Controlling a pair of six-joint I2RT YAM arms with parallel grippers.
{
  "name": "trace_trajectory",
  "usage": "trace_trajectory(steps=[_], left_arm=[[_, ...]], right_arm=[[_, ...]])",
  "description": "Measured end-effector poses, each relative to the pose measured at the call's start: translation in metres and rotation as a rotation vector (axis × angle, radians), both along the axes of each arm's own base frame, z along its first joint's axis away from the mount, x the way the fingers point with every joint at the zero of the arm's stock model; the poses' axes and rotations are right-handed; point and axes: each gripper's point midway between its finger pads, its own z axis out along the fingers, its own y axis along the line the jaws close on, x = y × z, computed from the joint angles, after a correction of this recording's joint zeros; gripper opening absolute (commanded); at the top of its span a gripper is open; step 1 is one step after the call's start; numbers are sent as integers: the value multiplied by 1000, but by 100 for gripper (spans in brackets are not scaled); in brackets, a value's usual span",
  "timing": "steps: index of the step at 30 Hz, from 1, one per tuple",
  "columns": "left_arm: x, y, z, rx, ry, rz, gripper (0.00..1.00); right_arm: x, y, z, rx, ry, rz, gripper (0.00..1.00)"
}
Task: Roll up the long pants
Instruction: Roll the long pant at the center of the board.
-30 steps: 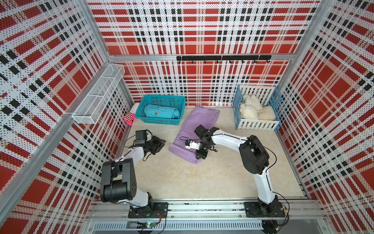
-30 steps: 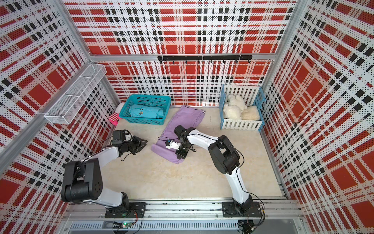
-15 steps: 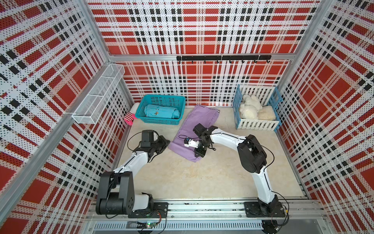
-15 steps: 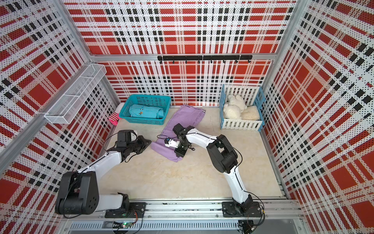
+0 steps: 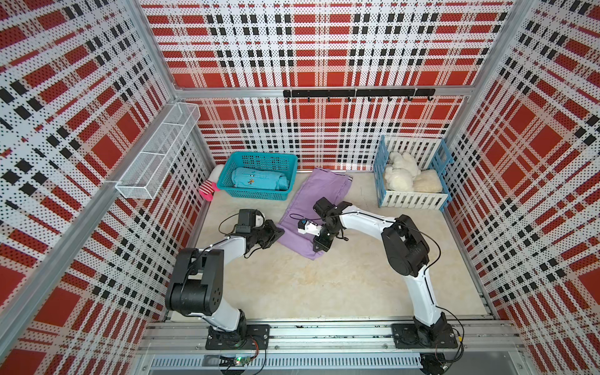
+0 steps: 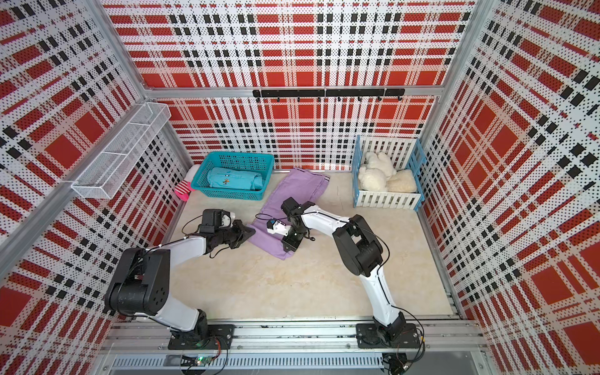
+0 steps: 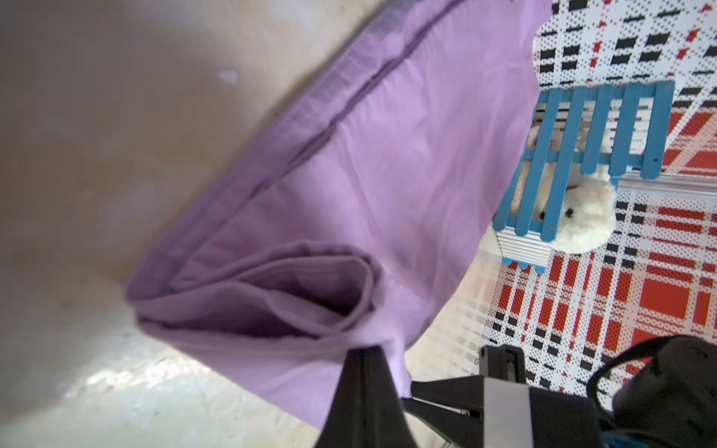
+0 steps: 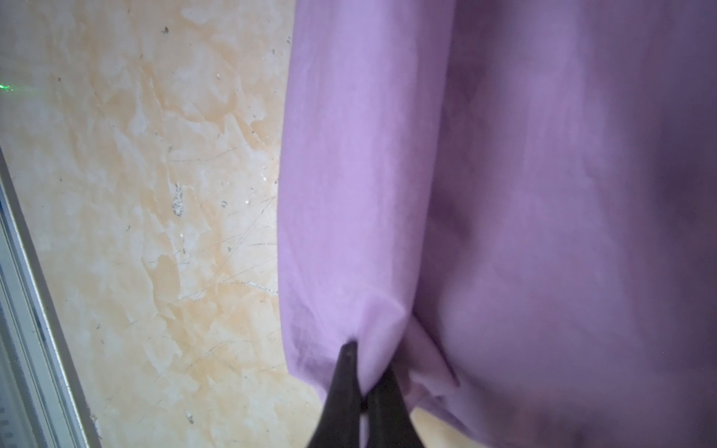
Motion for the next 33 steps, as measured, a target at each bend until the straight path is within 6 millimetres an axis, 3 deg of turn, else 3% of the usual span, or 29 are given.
trace_trajectory(steps=[8,17,25,28,33], left_arm=[[8,-10,0,-8,-10,-29,0],[13,24,-32,0,75,65,0],[14,32,-33,3,78,85,0],[14,30,-27,-3,63,79,1],[22,33,16,-1,-64,79,23]], right_arm=[[1,0,1,4,12,1,0],[5,2,7,-2,5,10,0],[16,12,12,-24,-40,38,0],[19,14,7,-36,-43,45,0],[19,12,4,-48,-50,63,0]])
